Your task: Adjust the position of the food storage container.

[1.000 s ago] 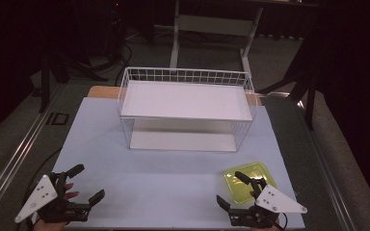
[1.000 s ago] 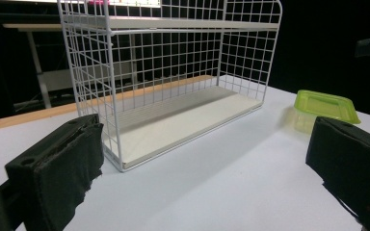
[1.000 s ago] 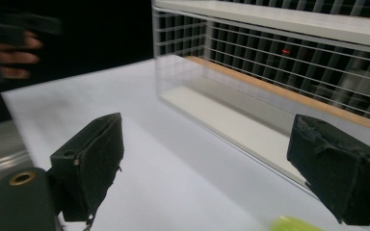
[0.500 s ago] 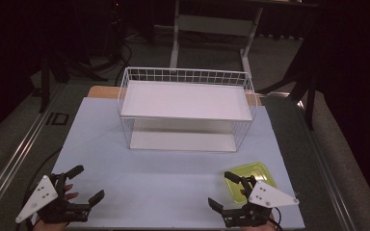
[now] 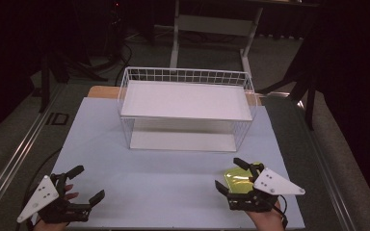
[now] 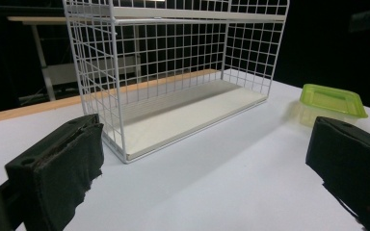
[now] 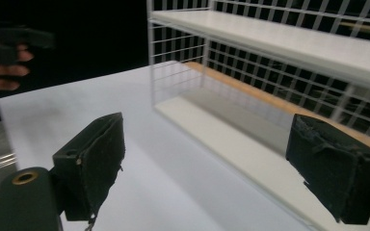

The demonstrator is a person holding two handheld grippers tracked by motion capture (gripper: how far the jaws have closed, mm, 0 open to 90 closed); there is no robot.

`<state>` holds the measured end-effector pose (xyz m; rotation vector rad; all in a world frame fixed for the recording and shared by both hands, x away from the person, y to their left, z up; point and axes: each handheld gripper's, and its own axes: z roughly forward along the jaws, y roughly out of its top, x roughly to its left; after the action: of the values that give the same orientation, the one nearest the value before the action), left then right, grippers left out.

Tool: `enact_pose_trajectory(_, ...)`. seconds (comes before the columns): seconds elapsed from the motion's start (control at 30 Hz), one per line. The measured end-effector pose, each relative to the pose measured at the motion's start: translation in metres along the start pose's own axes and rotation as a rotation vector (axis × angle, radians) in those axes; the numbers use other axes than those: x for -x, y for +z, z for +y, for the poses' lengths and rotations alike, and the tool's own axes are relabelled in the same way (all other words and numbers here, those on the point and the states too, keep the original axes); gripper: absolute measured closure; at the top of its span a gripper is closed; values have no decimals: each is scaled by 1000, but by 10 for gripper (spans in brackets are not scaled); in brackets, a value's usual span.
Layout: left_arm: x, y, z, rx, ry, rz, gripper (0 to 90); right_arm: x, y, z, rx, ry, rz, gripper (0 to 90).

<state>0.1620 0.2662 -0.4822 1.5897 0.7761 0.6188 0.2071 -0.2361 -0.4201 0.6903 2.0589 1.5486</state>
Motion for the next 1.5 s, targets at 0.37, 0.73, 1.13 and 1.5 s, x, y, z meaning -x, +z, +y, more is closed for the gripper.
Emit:
enact_pose_trajectory(0.37,0,3,-2,-15,-3,-2,5,41,-15,-6,-87,17,-139,476)
enact_pose_trajectory(0.73,1,5,-3,-25,-1,-9,5,70,-30,-34,-216,27,-261,814)
enact_pose_trajectory(1.13,2,7,-3,-34,4,-20,5,99,-42,-71,-349,63,-394,900)
enact_pose_trajectory(1.5,3,9,-4,-40,10,-24,5,119,-58,-104,-442,135,-492,900)
